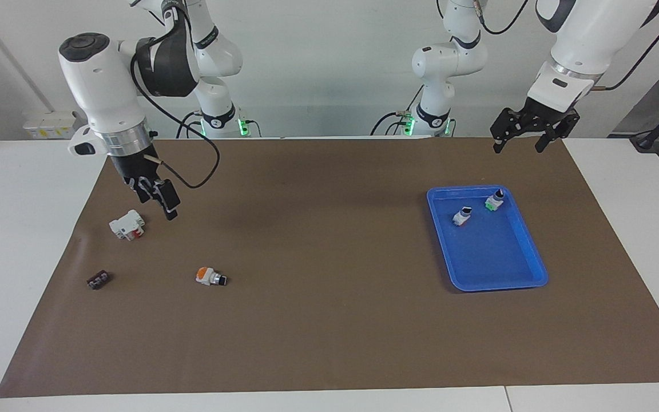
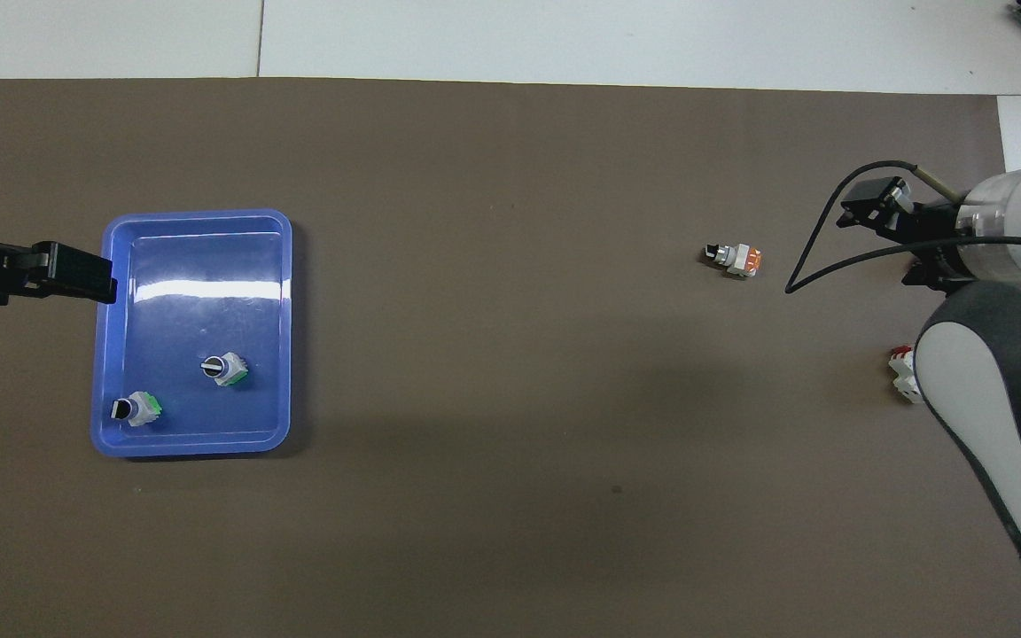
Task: Turn and place switch with both arms
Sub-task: 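Reach the right gripper toward the orange-and-white switch on the table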
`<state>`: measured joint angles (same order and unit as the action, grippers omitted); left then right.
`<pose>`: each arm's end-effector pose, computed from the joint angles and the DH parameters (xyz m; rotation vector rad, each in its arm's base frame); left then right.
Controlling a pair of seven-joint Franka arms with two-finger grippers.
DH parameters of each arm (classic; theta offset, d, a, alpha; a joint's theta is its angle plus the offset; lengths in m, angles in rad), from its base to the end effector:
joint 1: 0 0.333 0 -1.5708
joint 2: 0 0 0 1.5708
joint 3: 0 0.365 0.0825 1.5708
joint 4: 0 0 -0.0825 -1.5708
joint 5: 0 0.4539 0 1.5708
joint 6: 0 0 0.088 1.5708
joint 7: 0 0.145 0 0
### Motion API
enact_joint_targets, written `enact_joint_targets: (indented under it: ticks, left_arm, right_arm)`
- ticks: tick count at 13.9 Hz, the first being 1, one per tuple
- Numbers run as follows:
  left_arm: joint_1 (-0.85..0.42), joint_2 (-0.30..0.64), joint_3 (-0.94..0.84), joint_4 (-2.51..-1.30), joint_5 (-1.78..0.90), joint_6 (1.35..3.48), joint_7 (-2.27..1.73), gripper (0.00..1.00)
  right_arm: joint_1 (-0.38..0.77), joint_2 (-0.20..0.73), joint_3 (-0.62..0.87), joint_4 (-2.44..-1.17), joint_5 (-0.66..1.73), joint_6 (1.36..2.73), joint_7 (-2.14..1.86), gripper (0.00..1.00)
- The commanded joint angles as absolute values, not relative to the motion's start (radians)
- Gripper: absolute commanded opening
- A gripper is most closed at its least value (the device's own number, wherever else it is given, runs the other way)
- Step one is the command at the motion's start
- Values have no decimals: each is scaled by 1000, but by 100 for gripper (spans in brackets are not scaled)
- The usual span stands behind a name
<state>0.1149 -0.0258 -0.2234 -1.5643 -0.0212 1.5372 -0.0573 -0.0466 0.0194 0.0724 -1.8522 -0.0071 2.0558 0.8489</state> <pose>0.6079 -0.0712 0.6516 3.1253 -0.0810 -0.0050 0.6604 0.0162 0.5142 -2.8036 1.2194 -0.2592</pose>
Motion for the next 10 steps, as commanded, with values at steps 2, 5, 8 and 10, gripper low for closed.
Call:
enact_joint_targets:
  ticks: [2,5,8,10]
  left_arm:
    - [124,-57,-224,-1597,-32,1537,-63,100]
    - [124,-57,-224,-1597,-32,1537,-63,100]
    - [124,-57,-224,-1597,-32,1537,-63,100]
    - [124,-57,-224,-1597,-32,1537,-63,100]
  right_arm:
    - [-54,28,81,-1873,-8,2060,1220,100]
    - [-66,125,81,-1861,27,2094,1348,100]
    - [-103,268,81,-1858,101,2233,1381,100]
    - [-100,325,81,-1856,179,2278,1396,100]
